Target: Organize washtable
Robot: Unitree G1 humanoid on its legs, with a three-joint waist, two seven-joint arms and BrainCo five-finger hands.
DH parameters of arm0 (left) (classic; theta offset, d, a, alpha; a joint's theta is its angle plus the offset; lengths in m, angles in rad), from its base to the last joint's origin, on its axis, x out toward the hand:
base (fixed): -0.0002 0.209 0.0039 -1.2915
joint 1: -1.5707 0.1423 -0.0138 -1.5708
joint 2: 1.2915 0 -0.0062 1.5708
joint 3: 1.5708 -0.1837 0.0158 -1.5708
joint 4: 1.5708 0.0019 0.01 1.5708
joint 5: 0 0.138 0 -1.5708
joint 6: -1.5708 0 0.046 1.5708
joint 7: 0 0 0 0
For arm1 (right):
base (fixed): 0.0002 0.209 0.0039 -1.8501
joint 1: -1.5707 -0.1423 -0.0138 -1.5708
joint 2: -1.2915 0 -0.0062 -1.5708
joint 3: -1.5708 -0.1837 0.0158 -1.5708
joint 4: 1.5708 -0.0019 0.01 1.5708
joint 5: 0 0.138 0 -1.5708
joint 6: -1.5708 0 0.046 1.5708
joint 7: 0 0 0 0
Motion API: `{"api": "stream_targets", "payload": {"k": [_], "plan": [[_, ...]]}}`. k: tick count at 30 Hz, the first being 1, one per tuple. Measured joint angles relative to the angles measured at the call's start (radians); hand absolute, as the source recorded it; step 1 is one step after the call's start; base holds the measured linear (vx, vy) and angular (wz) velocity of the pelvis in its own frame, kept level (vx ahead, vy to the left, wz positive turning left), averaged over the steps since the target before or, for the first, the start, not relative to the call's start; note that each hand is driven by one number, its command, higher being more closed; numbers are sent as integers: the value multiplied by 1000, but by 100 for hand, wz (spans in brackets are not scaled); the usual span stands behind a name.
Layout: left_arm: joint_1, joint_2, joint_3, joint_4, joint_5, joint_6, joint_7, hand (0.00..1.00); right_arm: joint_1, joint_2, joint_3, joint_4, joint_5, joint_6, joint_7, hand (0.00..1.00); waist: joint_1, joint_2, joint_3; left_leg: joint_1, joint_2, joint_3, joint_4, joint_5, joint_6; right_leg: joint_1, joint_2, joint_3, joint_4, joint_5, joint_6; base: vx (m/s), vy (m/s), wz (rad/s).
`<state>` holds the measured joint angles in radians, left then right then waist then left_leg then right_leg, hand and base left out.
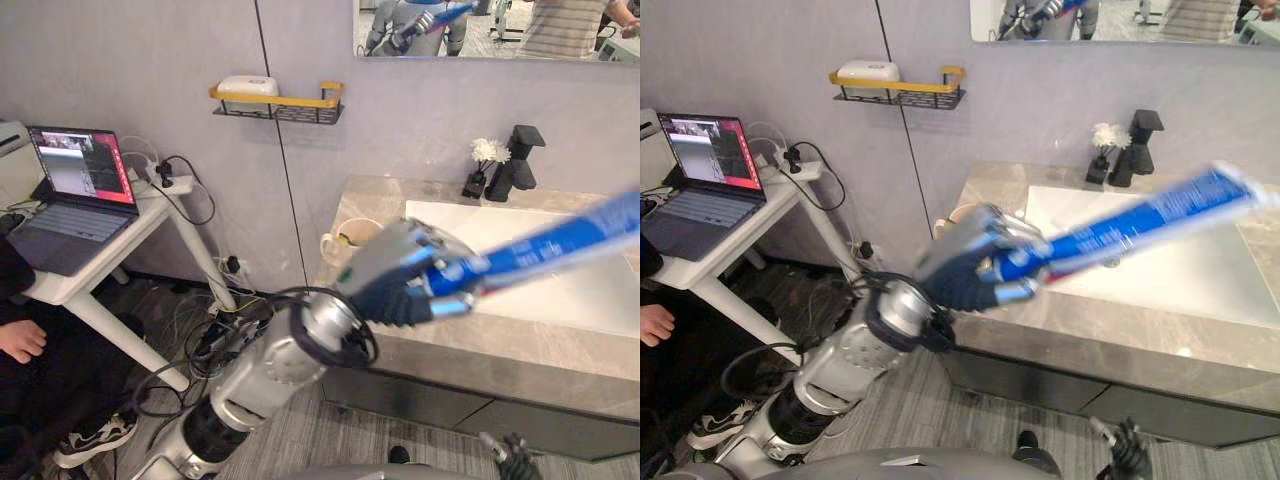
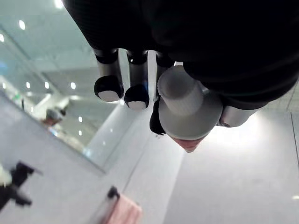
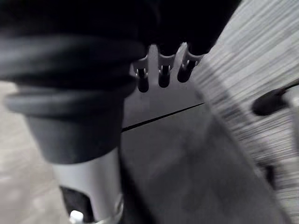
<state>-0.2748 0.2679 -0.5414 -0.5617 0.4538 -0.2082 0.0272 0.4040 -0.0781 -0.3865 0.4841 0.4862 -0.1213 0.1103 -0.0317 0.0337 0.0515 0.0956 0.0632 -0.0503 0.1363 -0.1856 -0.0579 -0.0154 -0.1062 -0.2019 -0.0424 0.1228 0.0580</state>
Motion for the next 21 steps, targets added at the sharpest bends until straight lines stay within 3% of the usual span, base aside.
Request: {"api": "stream_targets", "payload": {"k": [6, 9, 12, 15, 21], "plan": [[113, 25, 146, -102, 1, -4, 55, 100, 28, 103, -154, -364, 124, -34, 8, 0, -13, -2, 0, -17, 5, 84, -4, -3, -2, -46, 21, 83, -21, 9, 8, 4, 7, -40], [134, 25, 197, -119, 3, -10, 72, 100, 19, 128, -267, -544, 173, -82, 1, 0, -24, -4, -1, -6, -2, 116, -4, -5, 1, -55, 21, 111, -19, 34, 4, 49, 18, -31], [164, 24, 232, -143, 3, -16, 72, 100, -9, 130, -282, -730, 219, -138, 0, 0, -29, -3, -1, 0, -2, 134, -7, -9, -1, -63, 27, 136, -20, 39, 3, 38, 9, -22], [170, 23, 233, -150, 3, -21, 72, 100, -60, 131, -202, -831, 253, -165, 3, 0, -25, -6, 0, 0, -2, 144, -6, -11, 0, -66, 28, 141, -21, 42, 0, 5, 4, -10], [158, 4, 167, -93, 3, -25, 71, 100, -156, 113, 261, -921, 364, -170, 45, 0, 2, -8, 1, -2, -4, 141, 4, -18, 3, -51, 27, 142, -48, 58, 4, 2, 0, 1]]}}
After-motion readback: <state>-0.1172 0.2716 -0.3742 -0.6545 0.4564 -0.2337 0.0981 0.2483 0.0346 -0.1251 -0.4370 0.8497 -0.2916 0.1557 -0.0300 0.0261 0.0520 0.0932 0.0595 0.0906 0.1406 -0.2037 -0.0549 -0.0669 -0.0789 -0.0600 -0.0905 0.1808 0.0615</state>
